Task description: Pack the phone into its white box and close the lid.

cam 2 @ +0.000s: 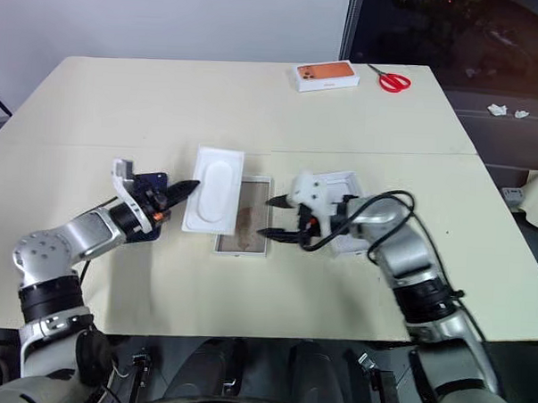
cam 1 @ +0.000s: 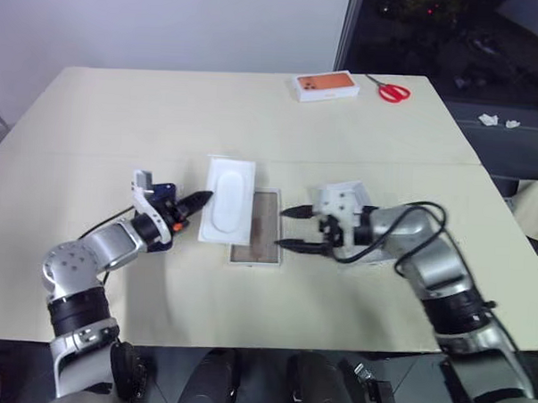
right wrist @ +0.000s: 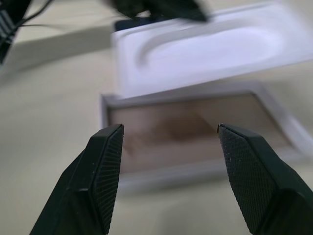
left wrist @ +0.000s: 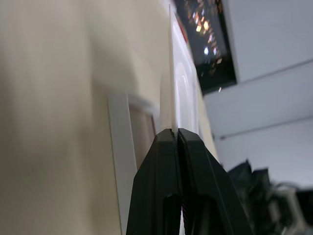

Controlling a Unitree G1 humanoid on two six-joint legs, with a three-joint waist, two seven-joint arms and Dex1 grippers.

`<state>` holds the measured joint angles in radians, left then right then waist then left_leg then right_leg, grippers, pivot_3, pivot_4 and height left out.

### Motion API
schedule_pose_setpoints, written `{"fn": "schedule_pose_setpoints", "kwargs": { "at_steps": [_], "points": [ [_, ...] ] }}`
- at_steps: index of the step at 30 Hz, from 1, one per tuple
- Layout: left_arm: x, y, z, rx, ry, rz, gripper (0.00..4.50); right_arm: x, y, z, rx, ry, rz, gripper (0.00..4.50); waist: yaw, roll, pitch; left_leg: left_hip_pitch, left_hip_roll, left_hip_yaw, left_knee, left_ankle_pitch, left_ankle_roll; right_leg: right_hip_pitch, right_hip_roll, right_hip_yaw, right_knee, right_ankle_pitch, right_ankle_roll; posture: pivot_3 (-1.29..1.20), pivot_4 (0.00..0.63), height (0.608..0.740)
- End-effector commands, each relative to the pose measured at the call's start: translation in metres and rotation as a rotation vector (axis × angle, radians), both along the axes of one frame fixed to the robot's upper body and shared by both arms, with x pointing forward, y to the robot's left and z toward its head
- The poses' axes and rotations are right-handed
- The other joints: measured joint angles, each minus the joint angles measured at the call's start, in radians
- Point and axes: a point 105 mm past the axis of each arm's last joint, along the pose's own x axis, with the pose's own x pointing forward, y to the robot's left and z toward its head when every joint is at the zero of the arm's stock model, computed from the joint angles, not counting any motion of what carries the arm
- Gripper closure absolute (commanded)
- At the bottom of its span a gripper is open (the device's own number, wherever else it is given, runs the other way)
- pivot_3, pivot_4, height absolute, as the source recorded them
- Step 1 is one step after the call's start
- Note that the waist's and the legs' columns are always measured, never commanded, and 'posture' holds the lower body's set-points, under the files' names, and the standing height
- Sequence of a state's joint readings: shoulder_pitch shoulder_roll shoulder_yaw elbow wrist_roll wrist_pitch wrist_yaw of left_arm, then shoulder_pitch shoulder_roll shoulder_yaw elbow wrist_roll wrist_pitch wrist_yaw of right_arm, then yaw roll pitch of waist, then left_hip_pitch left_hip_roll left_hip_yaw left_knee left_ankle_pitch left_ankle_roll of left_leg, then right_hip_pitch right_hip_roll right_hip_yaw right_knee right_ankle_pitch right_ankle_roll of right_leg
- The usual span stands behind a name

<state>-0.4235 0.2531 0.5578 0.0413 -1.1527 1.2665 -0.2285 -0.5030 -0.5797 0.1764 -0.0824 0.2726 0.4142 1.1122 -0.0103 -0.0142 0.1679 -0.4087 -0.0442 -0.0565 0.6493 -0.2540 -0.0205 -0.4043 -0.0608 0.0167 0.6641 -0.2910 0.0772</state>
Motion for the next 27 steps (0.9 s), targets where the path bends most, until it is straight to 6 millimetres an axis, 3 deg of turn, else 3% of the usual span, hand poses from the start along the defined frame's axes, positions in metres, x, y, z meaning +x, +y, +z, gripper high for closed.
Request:
{"fn": "schedule_pose_setpoints", "kwargs": {
  "at_steps": [1, 6, 17, 20, 25, 27],
  "points": [
    [-0.003, -0.016, 0.003, -0.018, -0.017, 0.006, 4.50, -0.001, -0.019, 0.013, 0.018, -0.040, -0.033, 1.32, 0.000, 0.000, 0.000, 0.000, 0.000, 0.000, 0.000, 0.000, 0.000, 0.000, 0.000, 0.000, 0.000, 0.000, 0.000, 0.00, 0.150, 0.740],
    [-0.002, -0.024, -0.007, -0.017, 0.019, 0.053, 4.50, -0.001, -0.021, 0.013, 0.024, -0.052, -0.054, 1.32, -0.006, -0.001, 0.000, 0.000, 0.001, 0.000, 0.000, 0.000, 0.000, 0.000, 0.001, 0.000, 0.000, 0.000, 0.000, 0.00, 0.150, 0.740],
    [-0.011, -0.040, -0.007, 0.005, 0.019, 0.020, 4.50, 0.007, -0.011, 0.016, 0.052, -0.081, -0.065, 1.32, 0.001, -0.001, 0.001, 0.000, 0.001, 0.000, 0.000, 0.001, -0.002, 0.001, 0.001, 0.000, 0.000, 0.000, 0.000, 0.00, 0.150, 0.740],
    [-0.014, -0.042, -0.006, 0.001, 0.011, 0.005, 3.56, 0.009, -0.010, 0.015, 0.051, -0.084, -0.066, 1.25, 0.001, -0.001, 0.001, 0.000, 0.001, 0.000, 0.000, 0.001, -0.002, 0.000, 0.001, 0.000, 0.000, 0.000, 0.000, 0.00, 0.150, 0.740],
    [-0.017, -0.041, 0.002, 0.001, -0.019, -0.002, 1.08, 0.010, -0.012, 0.013, 0.045, -0.084, -0.067, 1.25, 0.000, -0.001, 0.001, 0.000, 0.001, 0.000, 0.000, 0.001, -0.002, 0.000, 0.001, 0.000, 0.000, 0.000, 0.000, 0.00, 0.150, 0.740],
    [-0.015, -0.037, 0.006, -0.005, -0.032, 0.016, 1.08, 0.010, -0.012, 0.012, 0.044, -0.085, -0.069, 1.25, 0.000, -0.001, 0.001, 0.000, 0.001, 0.000, 0.000, 0.001, -0.002, 0.000, 0.001, 0.000, 0.000, 0.000, 0.000, 0.00, 0.150, 0.740]
  ]
}}
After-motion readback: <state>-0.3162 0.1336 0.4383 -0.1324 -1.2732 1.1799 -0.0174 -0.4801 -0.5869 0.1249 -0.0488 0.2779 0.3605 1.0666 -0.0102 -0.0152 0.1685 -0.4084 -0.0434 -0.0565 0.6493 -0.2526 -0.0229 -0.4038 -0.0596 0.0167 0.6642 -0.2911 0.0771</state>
